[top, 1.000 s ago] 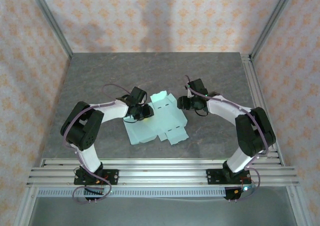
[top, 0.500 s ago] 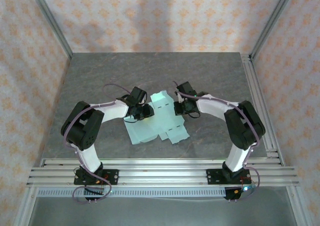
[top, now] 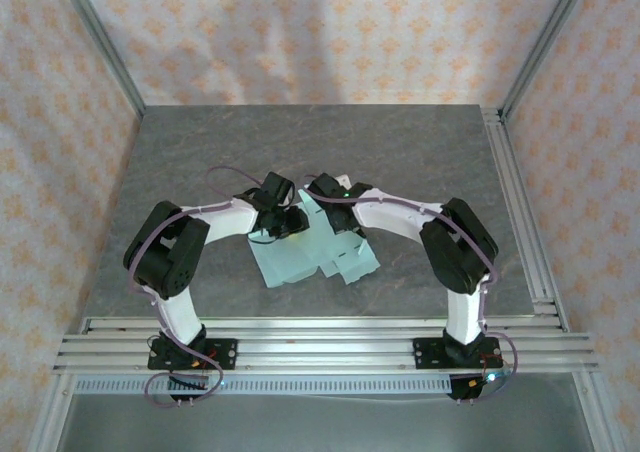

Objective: Fold the paper box

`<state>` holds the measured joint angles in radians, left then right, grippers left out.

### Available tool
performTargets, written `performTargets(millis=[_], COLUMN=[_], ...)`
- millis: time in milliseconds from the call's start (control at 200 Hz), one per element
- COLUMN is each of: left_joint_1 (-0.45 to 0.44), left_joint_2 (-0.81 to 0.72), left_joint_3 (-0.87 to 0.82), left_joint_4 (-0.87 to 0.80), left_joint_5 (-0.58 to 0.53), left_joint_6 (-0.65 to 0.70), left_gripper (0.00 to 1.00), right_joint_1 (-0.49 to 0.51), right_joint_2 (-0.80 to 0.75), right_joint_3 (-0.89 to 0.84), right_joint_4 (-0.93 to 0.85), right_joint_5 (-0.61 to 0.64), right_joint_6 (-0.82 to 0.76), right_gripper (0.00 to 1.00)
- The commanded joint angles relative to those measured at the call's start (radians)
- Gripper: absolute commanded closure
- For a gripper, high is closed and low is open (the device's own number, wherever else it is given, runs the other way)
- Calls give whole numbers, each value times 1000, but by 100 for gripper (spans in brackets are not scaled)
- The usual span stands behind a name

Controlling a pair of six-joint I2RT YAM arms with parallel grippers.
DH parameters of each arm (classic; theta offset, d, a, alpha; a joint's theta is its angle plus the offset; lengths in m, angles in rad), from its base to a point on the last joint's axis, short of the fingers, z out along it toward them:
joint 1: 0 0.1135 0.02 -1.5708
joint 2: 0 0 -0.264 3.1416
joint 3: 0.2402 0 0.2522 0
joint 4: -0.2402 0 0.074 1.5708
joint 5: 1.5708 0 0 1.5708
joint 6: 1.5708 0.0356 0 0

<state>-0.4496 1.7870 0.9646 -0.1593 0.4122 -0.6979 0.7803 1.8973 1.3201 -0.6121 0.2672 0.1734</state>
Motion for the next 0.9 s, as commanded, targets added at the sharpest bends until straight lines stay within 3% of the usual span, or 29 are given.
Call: performTargets(millis=[0, 175, 210, 245, 300, 390, 495, 676, 896], left_joint_1=[0, -1, -1, -1, -1, -1, -1, -1, -1], left_joint_2=[42, 15, 17, 22, 29, 41, 43, 39, 39], left_joint_3=[-23, -22, -17, -11, -4, 7, 4, -4, -13], left_joint_4=[-71, -73, -78, -86, -95, -107, -107, -107, -87], left_joint_5=[-33, -29, -29, -29, -28, -31, -37, -45, -38], left_joint_6=[7, 9, 13, 16, 22, 30, 37, 44, 28], left_gripper=[69, 69, 69, 69, 69, 69, 69, 69, 69], right_joint_1=[-6, -53, -68, -92, -137, -199, -245, -273, -273], right_joint_2=[-33, -95, -112, -132, -168, -220, -241, -189, -101], right_joint_3=[-15, -101, -119, -143, -193, -261, -281, -216, -169], right_joint_4=[28, 142, 164, 199, 278, 391, 428, 353, 286], right_joint_5=[36, -148, -185, -255, -380, -490, -528, -514, -495], right_joint_6=[57, -4, 1, 13, 49, 109, 124, 47, -27], right_gripper=[100, 97, 89, 71, 58, 55, 48, 43, 46])
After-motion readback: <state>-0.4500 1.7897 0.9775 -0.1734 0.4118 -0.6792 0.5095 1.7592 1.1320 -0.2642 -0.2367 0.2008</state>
